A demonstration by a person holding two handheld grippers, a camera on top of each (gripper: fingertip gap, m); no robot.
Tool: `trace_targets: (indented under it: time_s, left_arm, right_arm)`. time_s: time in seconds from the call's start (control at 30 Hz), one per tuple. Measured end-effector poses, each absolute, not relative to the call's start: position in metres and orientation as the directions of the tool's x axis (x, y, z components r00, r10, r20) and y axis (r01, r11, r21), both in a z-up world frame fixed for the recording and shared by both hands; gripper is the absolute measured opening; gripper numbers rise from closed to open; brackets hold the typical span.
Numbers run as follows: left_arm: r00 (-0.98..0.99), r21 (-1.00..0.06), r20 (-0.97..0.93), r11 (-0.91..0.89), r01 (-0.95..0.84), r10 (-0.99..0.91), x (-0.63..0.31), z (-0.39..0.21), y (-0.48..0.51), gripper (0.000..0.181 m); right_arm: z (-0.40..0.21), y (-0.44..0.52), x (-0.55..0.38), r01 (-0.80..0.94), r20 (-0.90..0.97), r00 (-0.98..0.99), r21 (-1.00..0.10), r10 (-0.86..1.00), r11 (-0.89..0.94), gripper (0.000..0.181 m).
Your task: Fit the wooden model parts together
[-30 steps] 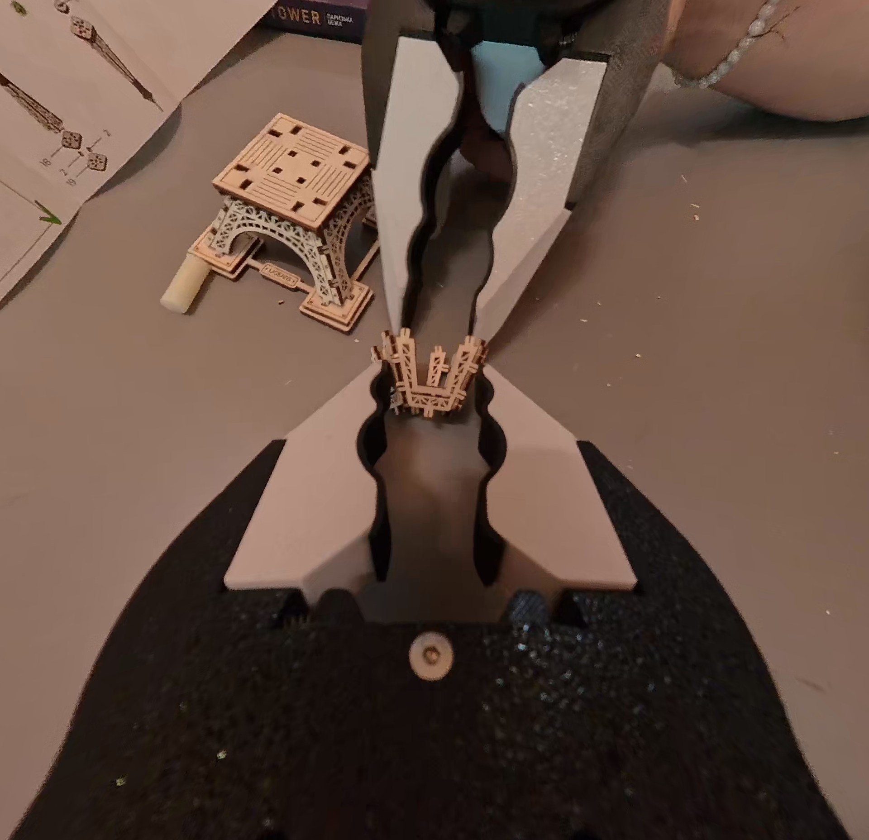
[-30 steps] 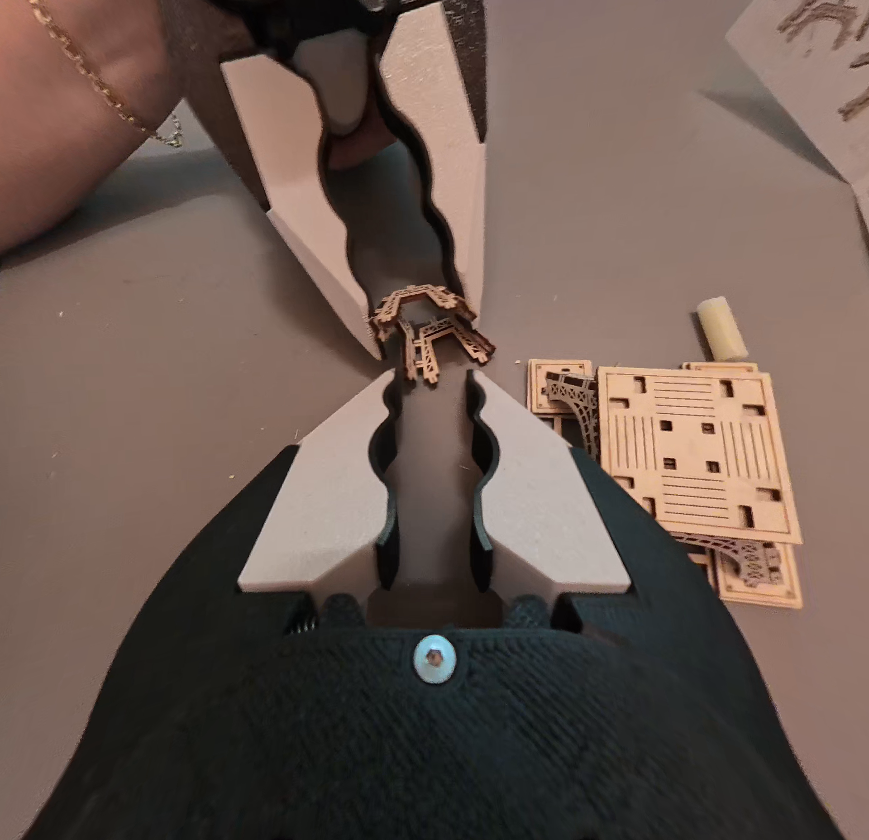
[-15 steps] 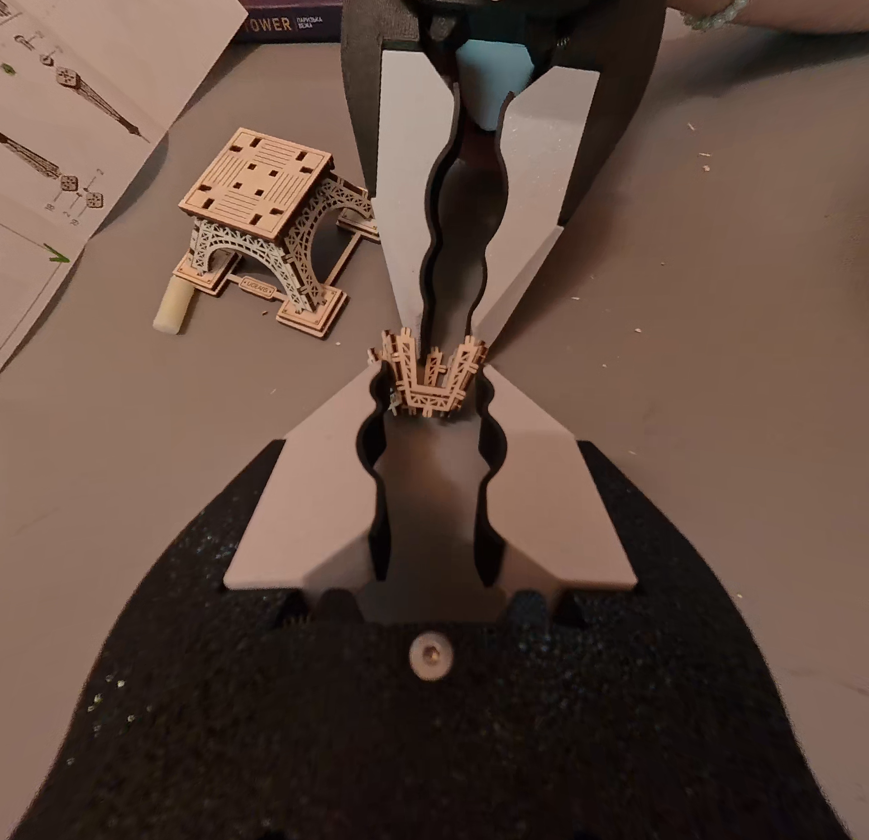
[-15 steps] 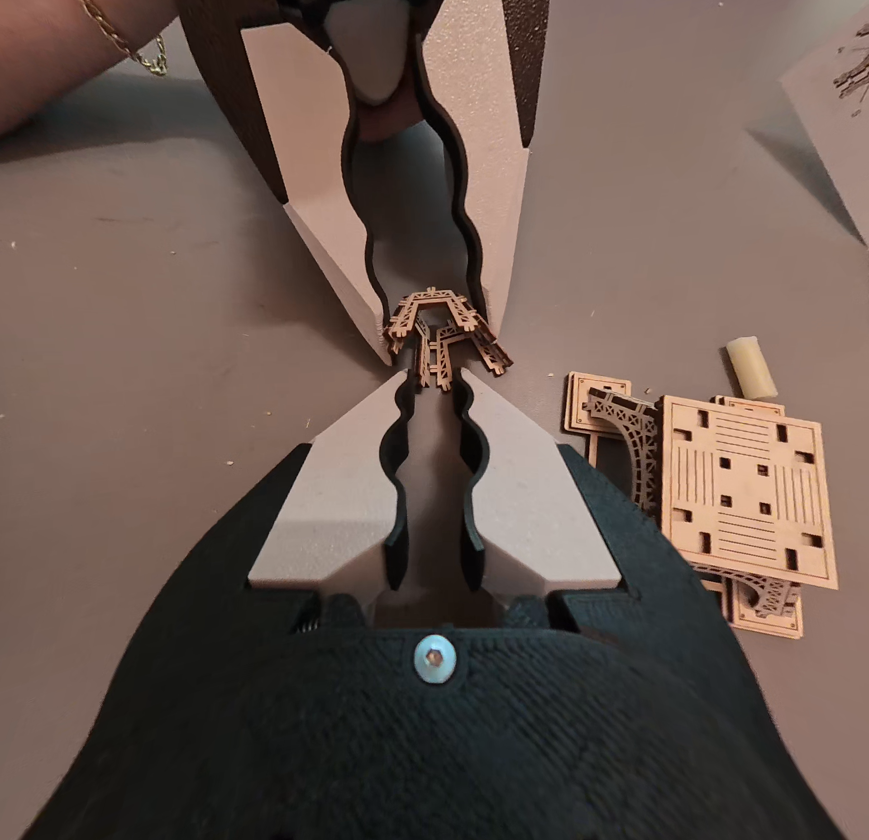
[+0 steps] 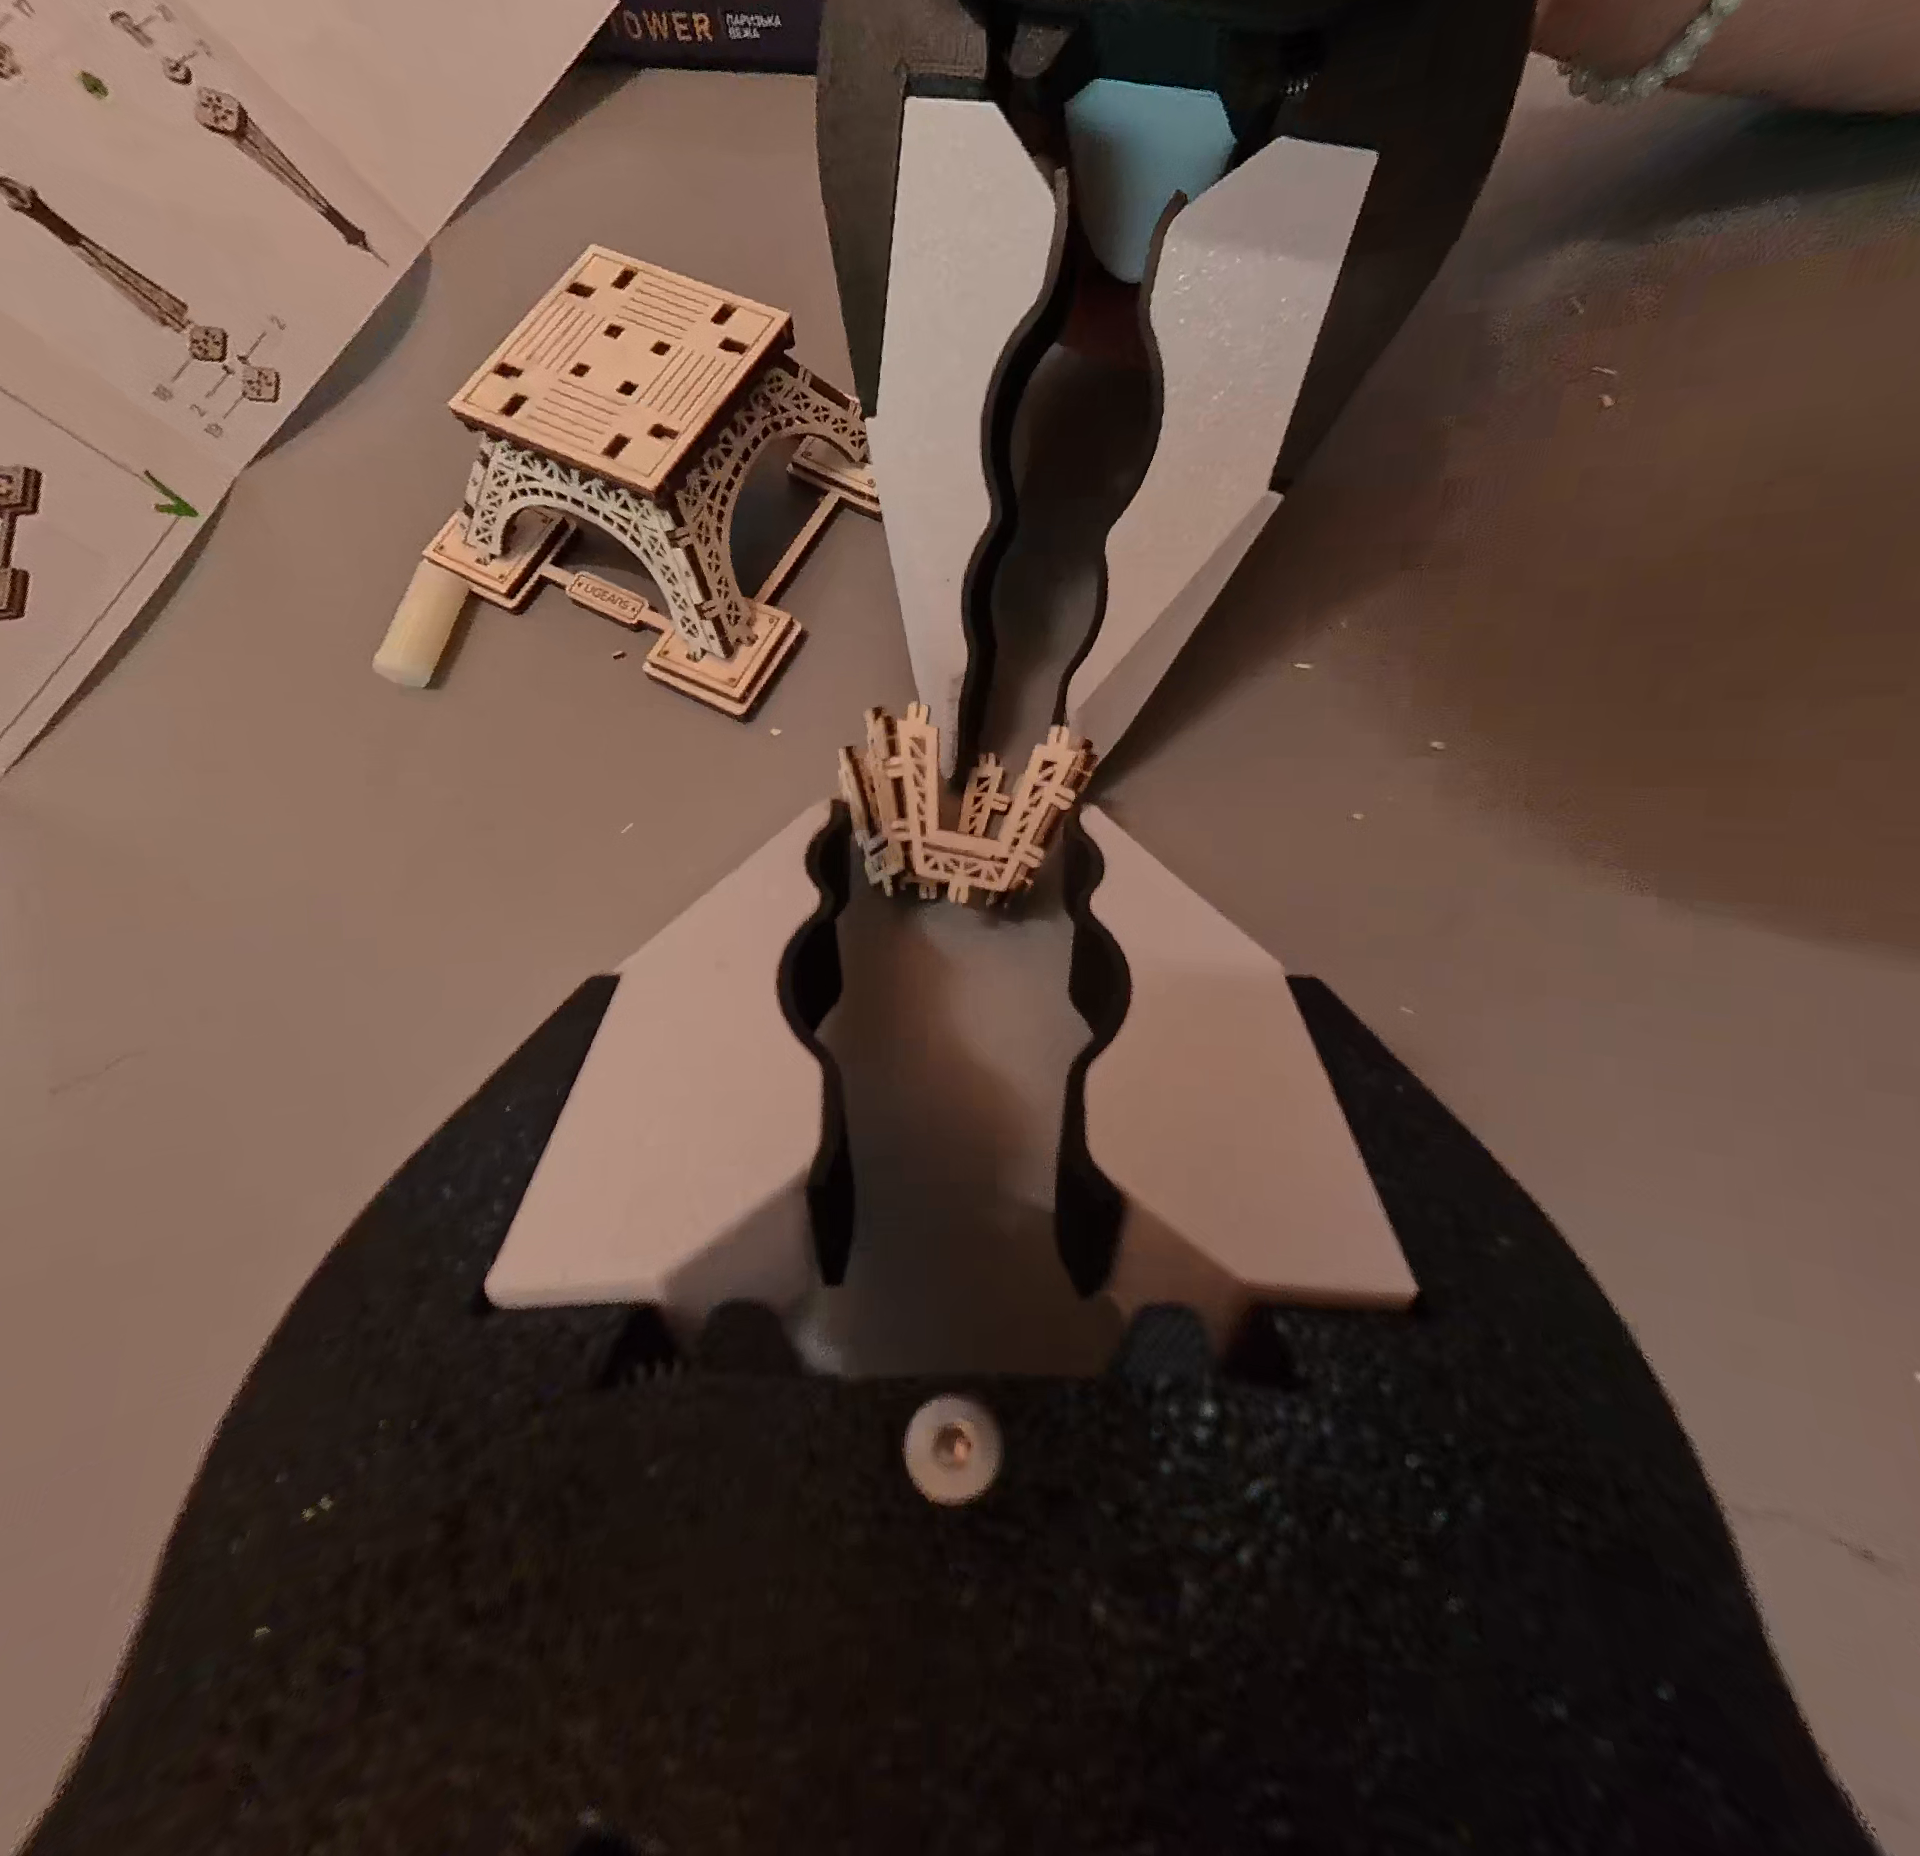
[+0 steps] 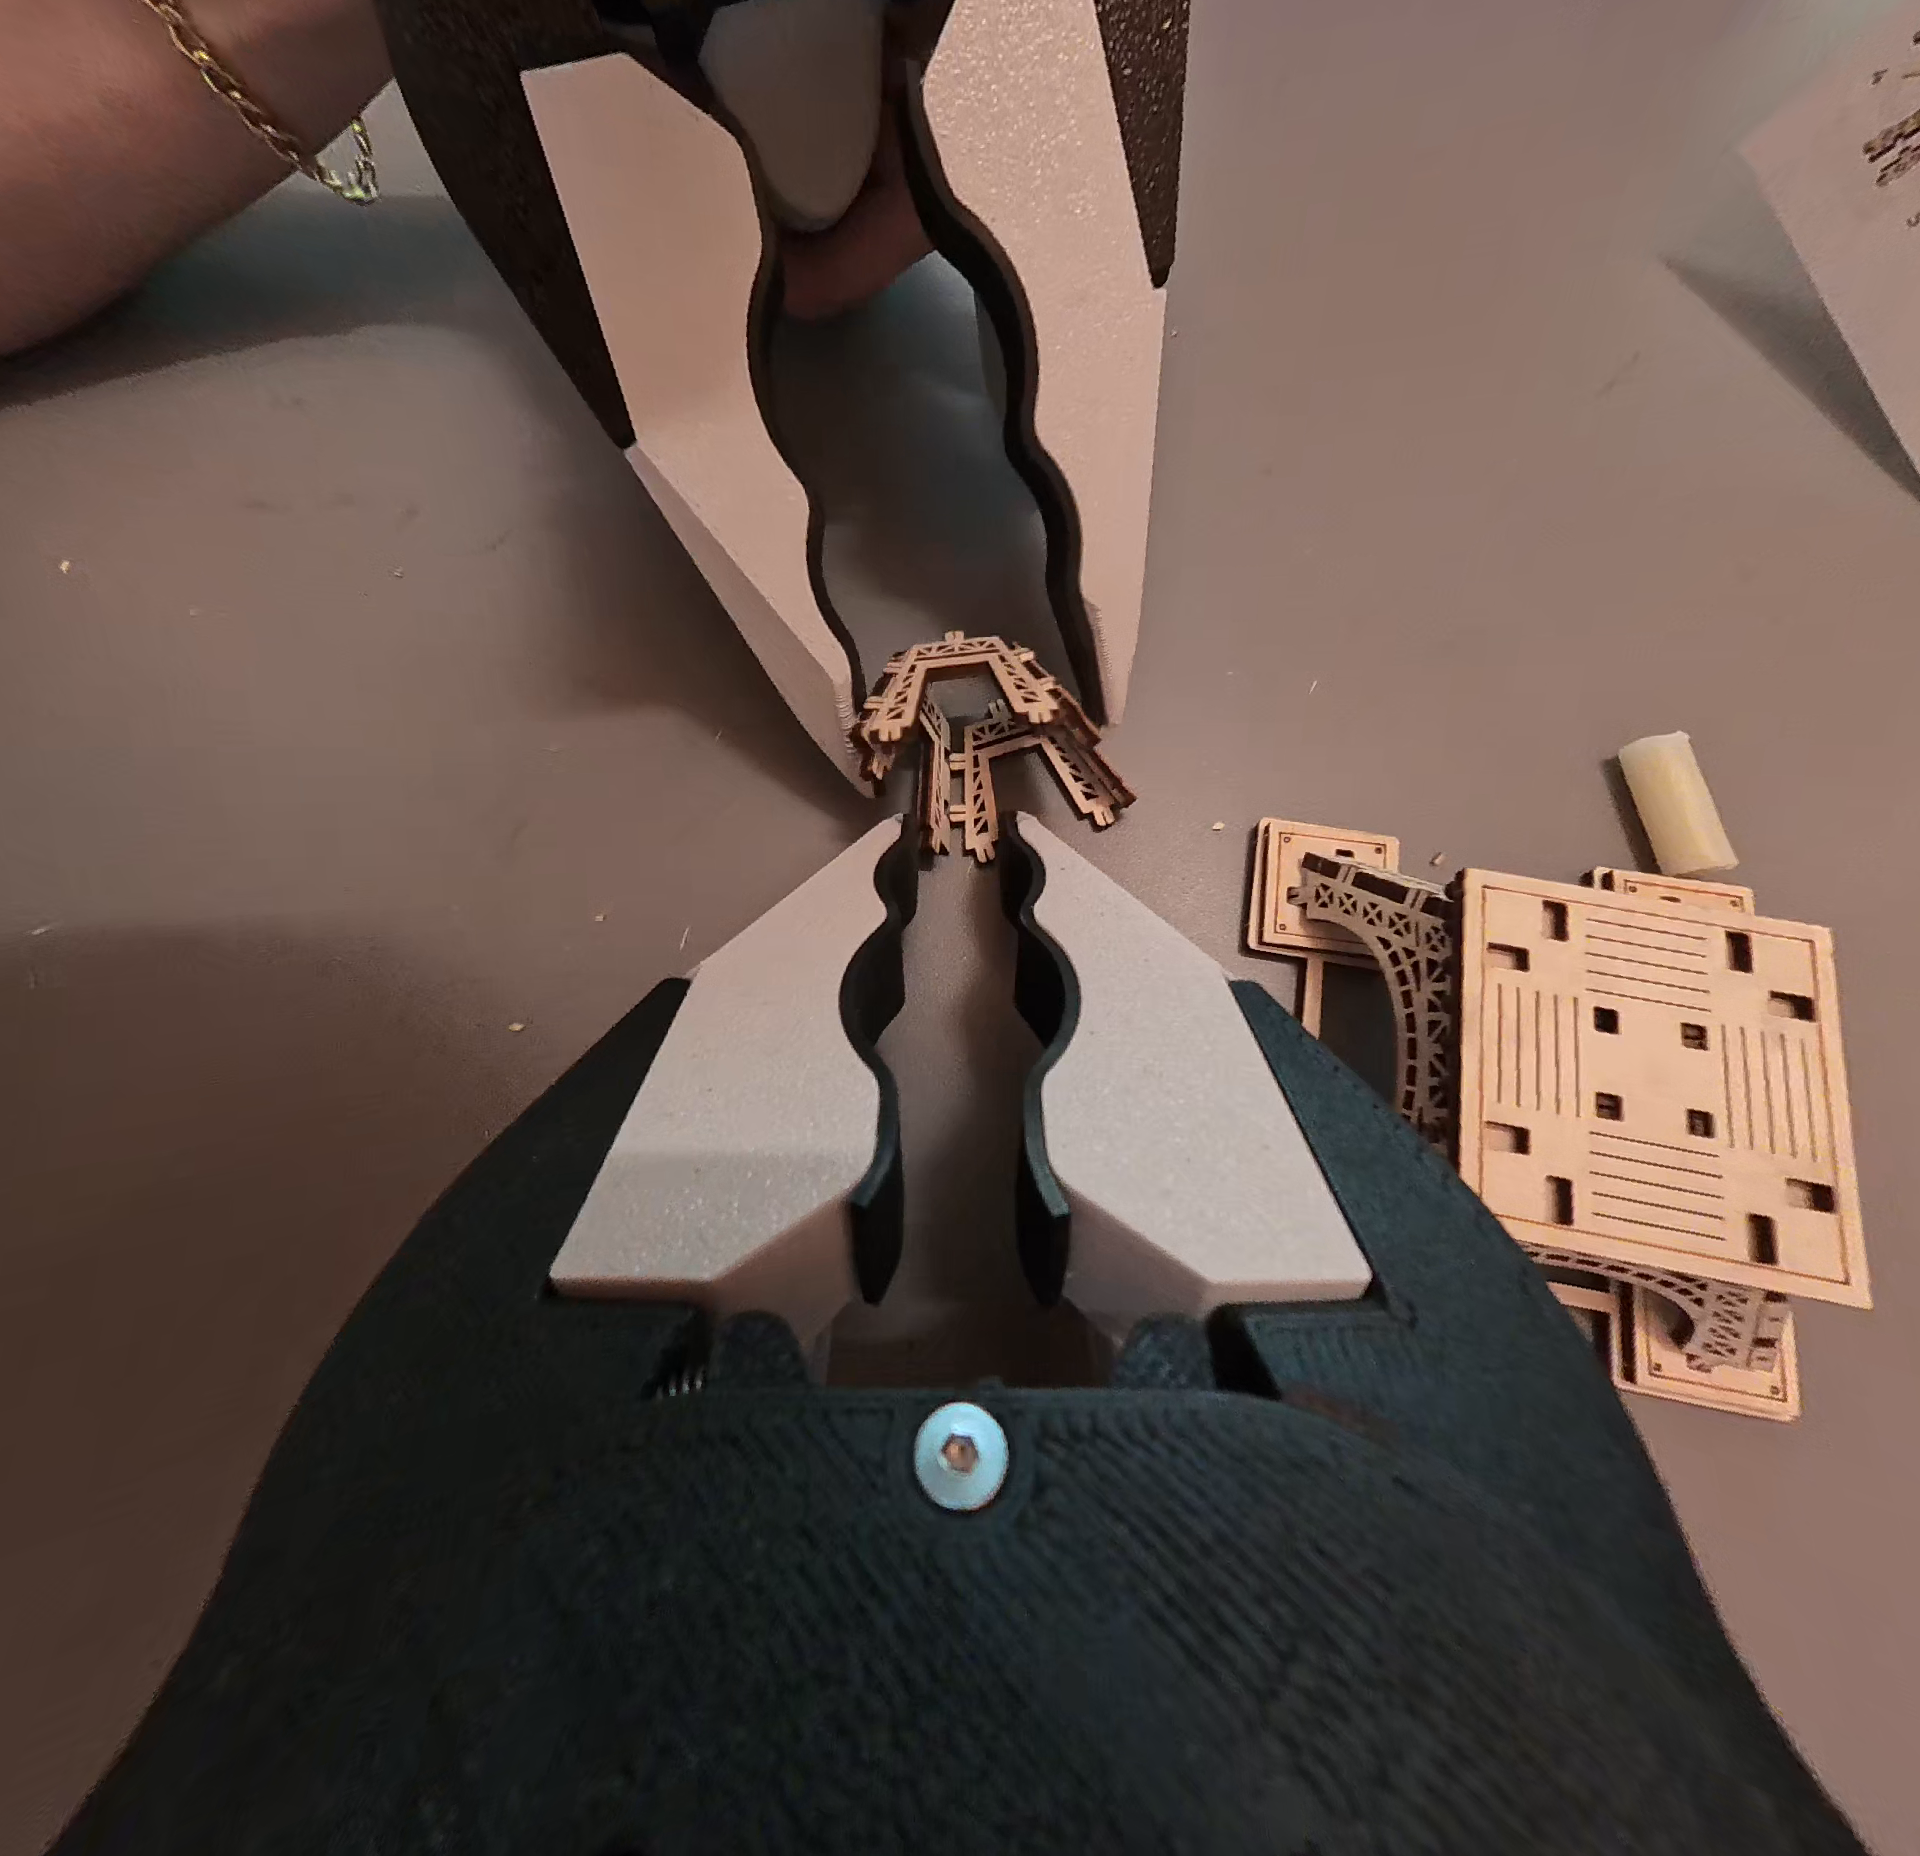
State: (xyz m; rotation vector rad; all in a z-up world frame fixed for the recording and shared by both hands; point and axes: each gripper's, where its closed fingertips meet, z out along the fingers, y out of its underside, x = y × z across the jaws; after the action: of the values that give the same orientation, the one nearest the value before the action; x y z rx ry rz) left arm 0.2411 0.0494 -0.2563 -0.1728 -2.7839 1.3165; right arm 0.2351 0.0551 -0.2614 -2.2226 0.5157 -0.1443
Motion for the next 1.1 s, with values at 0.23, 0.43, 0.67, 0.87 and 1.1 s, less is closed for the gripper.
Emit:
trace_targets:
  time_s: [0.23,0.43,0.67,0.87,1.1]
  left_arm:
    - [-0.994,-0.74,-0.003,0.669,0.074,0.107,0.243,-0.2641,0.0542,0.032]
    - [-0.996,-0.739,0.014,0.672,0.05,0.089,0.2458,-0.2644,0.0537,0.027]
    - [-0.996,-0.739,0.006,0.671,0.056,0.09,0.2456,-0.2643,0.0538,0.027]
    - [-0.996,-0.74,-0.015,0.668,0.074,0.093,0.2452,-0.264,0.0537,0.027]
    - [-0.995,-0.741,-0.023,0.667,0.08,0.093,0.2451,-0.2637,0.0528,0.027]
  right_arm:
    - [-0.2615,0.0551,0.235,-0.309,-0.059,0.91,-0.758,-0.411,-0.575,0.014]
    - [-0.2611,0.055,0.2355,-0.344,-0.108,0.905,-0.756,-0.412,-0.557,0.012]
    - [-0.2613,0.0551,0.2354,-0.347,-0.113,0.905,-0.755,-0.411,-0.556,0.012]
    - [-0.2612,0.0553,0.235,-0.348,-0.117,0.905,-0.756,-0.409,-0.555,0.013]
    - [-0.2611,0.0555,0.2349,-0.343,-0.108,0.905,-0.756,-0.411,-0.558,0.012]
